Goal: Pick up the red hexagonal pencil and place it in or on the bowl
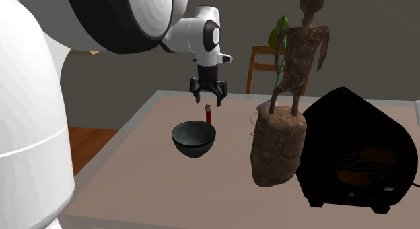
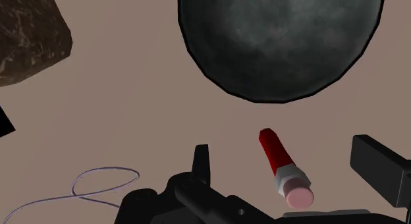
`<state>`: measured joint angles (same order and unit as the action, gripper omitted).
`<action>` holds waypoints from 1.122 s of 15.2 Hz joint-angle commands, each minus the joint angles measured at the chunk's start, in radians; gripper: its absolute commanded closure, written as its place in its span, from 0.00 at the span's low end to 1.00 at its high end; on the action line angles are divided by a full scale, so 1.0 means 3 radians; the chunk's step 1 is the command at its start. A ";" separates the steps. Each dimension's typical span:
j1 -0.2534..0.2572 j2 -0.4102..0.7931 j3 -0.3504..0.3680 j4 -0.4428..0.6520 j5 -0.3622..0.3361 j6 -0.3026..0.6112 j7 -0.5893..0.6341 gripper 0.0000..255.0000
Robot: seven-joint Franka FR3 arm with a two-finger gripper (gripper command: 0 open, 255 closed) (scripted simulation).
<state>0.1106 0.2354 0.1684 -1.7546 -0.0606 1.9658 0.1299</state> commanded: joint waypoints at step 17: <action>0.0114 0.0800 0.0013 0.0628 -0.0111 0.0237 0.0038 0.00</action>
<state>0.1449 0.4752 0.1725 -1.5656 -0.0940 2.0364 0.1414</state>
